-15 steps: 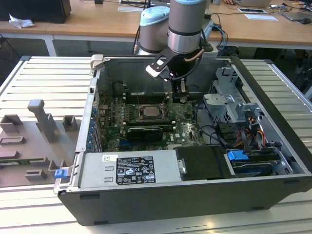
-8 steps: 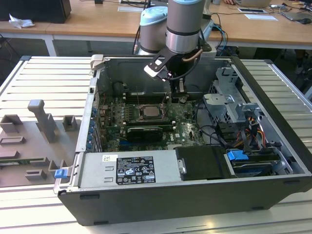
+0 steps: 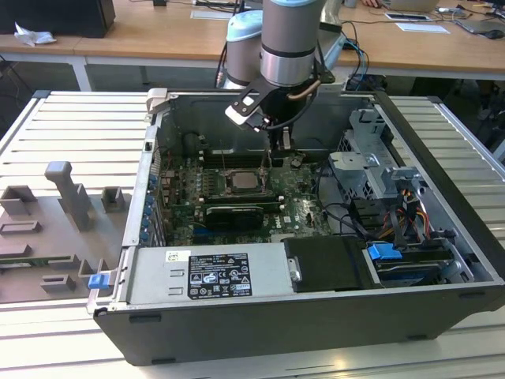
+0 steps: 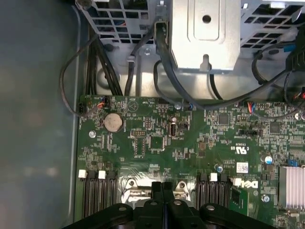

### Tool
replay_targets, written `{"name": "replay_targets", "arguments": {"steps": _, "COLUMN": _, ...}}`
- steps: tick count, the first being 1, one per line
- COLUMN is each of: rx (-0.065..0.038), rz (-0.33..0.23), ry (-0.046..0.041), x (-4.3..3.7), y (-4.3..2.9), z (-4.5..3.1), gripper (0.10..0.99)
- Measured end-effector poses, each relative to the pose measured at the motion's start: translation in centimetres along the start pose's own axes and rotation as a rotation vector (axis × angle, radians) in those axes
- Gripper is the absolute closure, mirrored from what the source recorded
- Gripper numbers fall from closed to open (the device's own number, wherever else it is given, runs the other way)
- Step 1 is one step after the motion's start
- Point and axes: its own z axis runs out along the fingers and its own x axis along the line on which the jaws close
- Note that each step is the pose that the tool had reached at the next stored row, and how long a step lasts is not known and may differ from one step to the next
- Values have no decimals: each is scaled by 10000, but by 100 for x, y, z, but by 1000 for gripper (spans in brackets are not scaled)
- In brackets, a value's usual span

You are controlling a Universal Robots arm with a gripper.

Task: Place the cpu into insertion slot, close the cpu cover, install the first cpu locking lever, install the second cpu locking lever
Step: 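Close the cpu cover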

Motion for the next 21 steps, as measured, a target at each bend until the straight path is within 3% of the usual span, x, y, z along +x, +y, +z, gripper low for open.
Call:
{"name": "replay_targets", "arguments": {"steps": 7, "rx": 0, "rz": 0, "ry": -1, "x": 5, "y": -170, "z": 22, "gripper": 980}}
{"name": "replay_targets", "arguments": {"steps": 14, "rx": 22, "rz": 0, "ry": 0, "x": 6, "y": -258, "z": 175, "gripper": 980}}
{"name": "replay_targets", "arguments": {"steps": 18, "rx": 36, "rz": -2, "ry": 0, "x": -4, "y": -366, "z": 213, "gripper": 980}}
{"name": "replay_targets", "arguments": {"steps": 21, "rx": 34, "rz": -6, "ry": 5, "x": -28, "y": -403, "z": 241, "gripper": 980}}
